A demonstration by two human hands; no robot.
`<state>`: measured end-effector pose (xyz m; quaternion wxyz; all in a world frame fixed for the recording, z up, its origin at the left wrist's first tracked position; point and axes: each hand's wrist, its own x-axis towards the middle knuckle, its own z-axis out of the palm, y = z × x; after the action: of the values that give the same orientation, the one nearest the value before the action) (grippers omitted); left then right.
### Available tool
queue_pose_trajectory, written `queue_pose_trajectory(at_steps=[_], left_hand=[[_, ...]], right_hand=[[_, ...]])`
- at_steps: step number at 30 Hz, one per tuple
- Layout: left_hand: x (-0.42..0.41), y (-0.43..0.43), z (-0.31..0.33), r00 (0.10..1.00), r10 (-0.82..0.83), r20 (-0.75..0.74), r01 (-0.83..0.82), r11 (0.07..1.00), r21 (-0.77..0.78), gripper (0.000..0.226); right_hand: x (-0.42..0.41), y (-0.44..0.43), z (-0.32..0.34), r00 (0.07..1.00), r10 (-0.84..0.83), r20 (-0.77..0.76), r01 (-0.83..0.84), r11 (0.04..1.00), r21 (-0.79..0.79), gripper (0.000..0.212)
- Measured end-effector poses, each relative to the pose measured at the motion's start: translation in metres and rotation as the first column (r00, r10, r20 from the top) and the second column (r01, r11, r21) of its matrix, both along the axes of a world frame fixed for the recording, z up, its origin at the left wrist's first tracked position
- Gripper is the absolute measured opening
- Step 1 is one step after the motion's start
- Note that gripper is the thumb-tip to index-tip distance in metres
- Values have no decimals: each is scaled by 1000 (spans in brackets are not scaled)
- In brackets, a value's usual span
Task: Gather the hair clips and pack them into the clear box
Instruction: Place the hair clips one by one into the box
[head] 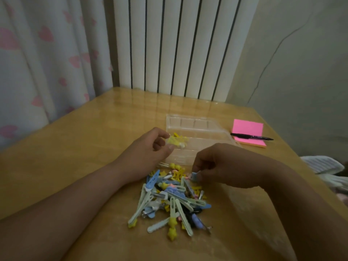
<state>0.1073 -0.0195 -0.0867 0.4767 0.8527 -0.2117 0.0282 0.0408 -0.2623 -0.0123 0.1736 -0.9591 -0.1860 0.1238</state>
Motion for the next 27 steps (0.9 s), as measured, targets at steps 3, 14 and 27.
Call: queue_pose_trajectory(at_steps=[3, 14, 27], left_hand=[[1, -1, -1, 1000, -3, 1, 3, 1000, -4, 33], [1, 0, -1, 1000, -13, 25, 12, 1000, 15, 37], [2, 0, -2, 999, -9, 31, 8, 999, 33, 40]], right_hand=[[-1, -2, 4, 1000, -7, 19, 5, 991, 132, 6], [57, -4, 2, 813, -534, 231, 378, 787, 488, 6], [116, 10, -14, 814, -568, 123, 546, 820, 174, 5]])
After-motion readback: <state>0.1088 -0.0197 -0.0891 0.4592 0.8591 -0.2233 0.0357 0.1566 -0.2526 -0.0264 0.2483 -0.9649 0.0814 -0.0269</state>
